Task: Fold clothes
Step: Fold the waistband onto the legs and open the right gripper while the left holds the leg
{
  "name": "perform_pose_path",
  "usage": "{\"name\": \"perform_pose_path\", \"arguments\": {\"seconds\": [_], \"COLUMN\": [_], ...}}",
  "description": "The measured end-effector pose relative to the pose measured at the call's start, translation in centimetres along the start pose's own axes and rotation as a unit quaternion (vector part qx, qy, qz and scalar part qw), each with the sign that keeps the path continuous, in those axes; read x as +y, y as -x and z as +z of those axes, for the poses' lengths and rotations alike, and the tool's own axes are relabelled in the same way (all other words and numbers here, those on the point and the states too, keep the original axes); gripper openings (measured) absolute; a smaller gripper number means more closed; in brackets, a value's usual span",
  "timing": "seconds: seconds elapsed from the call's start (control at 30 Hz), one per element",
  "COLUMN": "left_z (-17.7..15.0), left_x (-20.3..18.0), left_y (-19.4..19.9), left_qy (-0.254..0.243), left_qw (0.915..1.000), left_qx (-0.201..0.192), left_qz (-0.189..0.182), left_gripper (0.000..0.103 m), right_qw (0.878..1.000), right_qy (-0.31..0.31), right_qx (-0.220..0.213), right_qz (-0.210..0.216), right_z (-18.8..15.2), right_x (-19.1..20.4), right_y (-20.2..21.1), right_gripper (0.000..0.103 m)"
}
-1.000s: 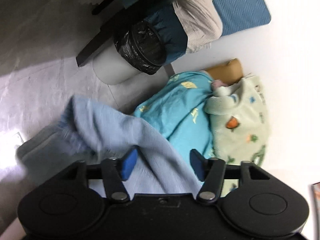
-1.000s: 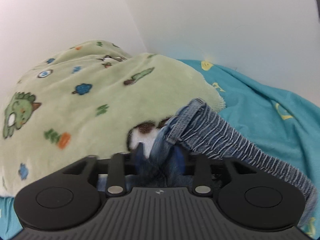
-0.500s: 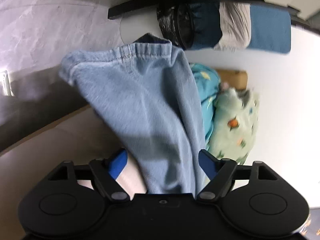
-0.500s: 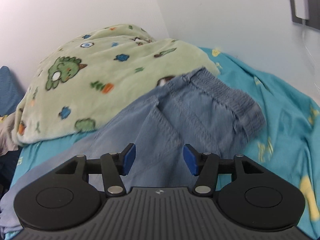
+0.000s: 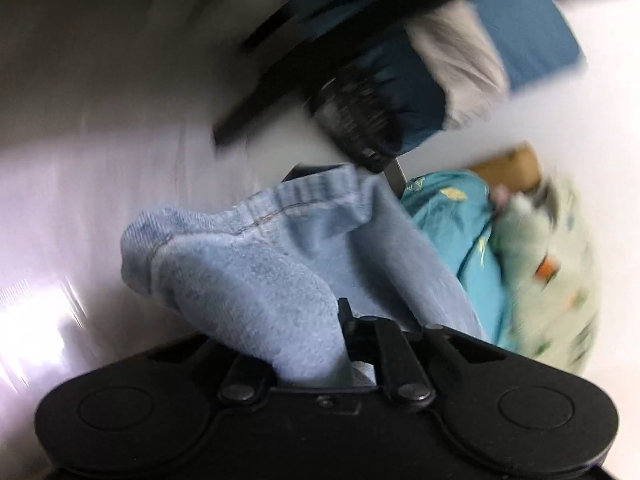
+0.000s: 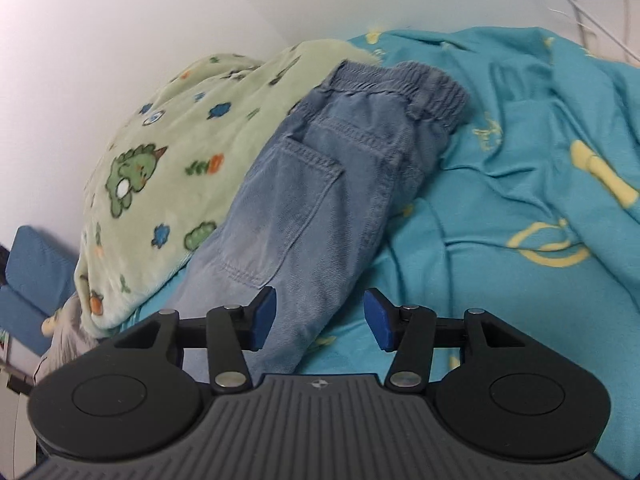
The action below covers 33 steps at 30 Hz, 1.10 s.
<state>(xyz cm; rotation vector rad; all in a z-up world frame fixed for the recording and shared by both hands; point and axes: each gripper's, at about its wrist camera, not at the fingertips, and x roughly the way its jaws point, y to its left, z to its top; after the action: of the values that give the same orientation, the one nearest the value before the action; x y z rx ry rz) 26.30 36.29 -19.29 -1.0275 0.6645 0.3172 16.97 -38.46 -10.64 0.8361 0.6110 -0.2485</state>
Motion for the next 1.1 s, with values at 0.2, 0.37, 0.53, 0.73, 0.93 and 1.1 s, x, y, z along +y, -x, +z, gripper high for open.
{"name": "perform_pose_path", "arguments": {"seconds": [0.2,0.37,0.53,0.73,0.93,1.1], "left_z": [0.2,-4.0,-11.0,-20.8,-30.1,-35.2], "left_x": [-9.9,-20.4,-29.2,-33.5,-32.9,-29.9], "left_y": [7.3,11.9,13.1,10.7,5.0,1.3], "left_qy": [-0.108,-0.232,-0.322,-0.398,-0.452,-0.5], "left_qw": [0.9872,0.9562,0.9289,0.9021,0.8865,0.8646], "left_qx": [-0.115,-0.163,-0.153,-0.127,-0.055,-0.028], "left_qz": [-0.024,-0.071,-0.101,-0.107,-0.083,-0.039], "left_gripper": [0.006,0.006,0.006,0.006,0.006,0.007], "right_qw": [0.998,0.995,0.993,0.992,0.993,0.994], "right_qy": [0.041,0.069,0.079,0.095,0.072,0.046], "right_qx": [-0.052,-0.072,-0.079,-0.072,-0.071,-0.063], "right_qz": [0.009,0.016,0.035,0.035,0.053,0.077], "right_z": [0.9,1.6,2.3,3.2,4.4,5.1], "right_x": [-0.7,-1.0,-1.1,-1.5,-2.9,-3.8], "right_y": [1.3,2.3,2.9,3.1,3.2,2.8], "right_gripper": [0.05,0.049,0.049,0.05,0.05,0.05]}}
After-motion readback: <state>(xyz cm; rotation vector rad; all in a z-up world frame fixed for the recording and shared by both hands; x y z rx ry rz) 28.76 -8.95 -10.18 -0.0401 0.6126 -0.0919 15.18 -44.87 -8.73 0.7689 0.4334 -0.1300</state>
